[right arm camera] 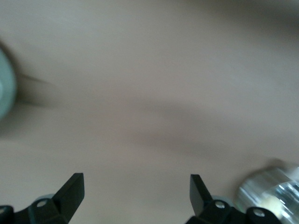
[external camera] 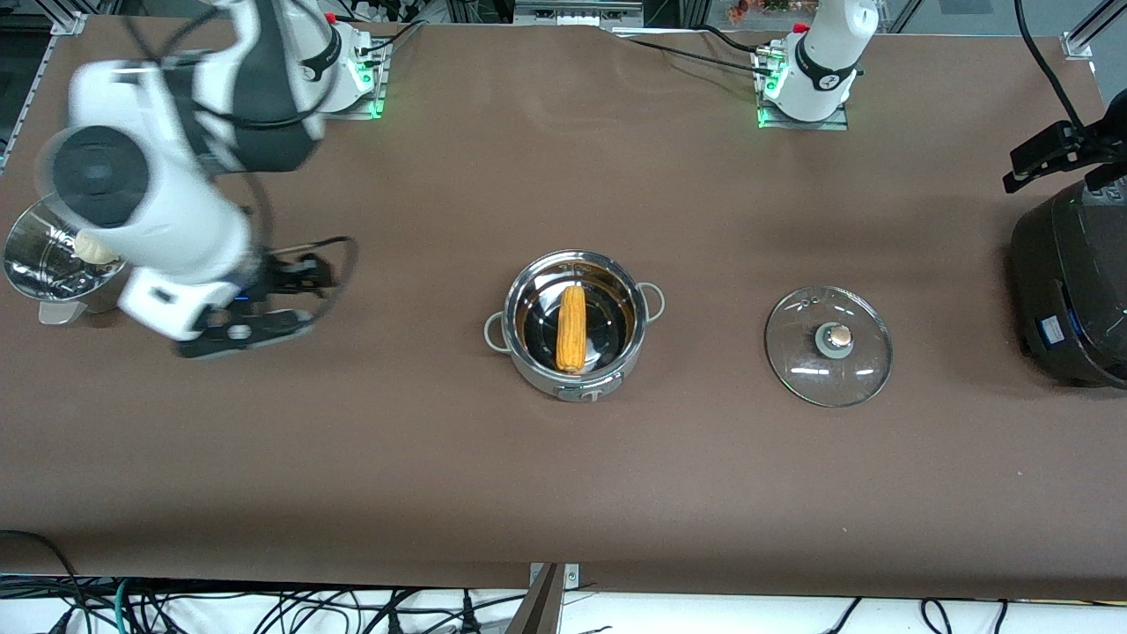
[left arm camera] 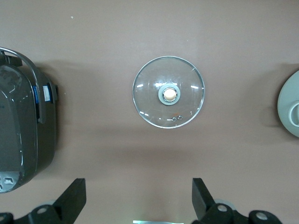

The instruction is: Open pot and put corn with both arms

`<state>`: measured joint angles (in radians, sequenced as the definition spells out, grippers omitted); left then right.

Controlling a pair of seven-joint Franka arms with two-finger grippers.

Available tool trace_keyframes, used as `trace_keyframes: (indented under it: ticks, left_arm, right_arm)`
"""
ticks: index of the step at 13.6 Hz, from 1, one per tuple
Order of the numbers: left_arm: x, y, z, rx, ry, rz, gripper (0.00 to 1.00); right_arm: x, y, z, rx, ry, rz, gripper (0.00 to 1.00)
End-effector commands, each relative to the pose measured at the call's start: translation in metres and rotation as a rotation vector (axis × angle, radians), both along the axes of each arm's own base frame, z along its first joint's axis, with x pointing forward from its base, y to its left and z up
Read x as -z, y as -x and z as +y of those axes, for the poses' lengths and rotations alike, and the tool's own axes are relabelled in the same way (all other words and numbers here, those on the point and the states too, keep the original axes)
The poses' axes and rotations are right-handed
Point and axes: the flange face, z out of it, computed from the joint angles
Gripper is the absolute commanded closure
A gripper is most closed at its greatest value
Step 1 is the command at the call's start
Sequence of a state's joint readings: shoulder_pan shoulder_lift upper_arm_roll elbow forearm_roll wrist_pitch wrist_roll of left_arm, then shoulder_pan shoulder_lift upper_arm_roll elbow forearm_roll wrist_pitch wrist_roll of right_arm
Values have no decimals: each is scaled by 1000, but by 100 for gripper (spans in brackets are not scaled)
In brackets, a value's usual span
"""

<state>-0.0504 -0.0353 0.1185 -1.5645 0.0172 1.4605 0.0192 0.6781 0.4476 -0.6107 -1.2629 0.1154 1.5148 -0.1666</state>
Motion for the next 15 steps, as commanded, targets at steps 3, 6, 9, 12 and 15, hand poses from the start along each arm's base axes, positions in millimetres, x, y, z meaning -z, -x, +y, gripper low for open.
trace_keyframes:
  ticks: [3,6,9,12,15]
  left_arm:
    - [-9,-3,14,-28,39,1,0]
    - [-8,-5,5,-14,30,12,0]
    - [-8,-4,15,-30,32,11,0]
    - [-8,-5,12,-27,31,11,0]
    - [-8,-5,10,-23,31,10,0]
  right_arm:
    - [-16,0,-80,50,-24,6,0]
    - [-26,8,-124,93,-209,-11,0]
    - [-37,22,-128,123,-109,-97,0]
    - [-57,57,-142,141,-159,-182,0]
    - [-62,78,-135,127,-162,-144,0]
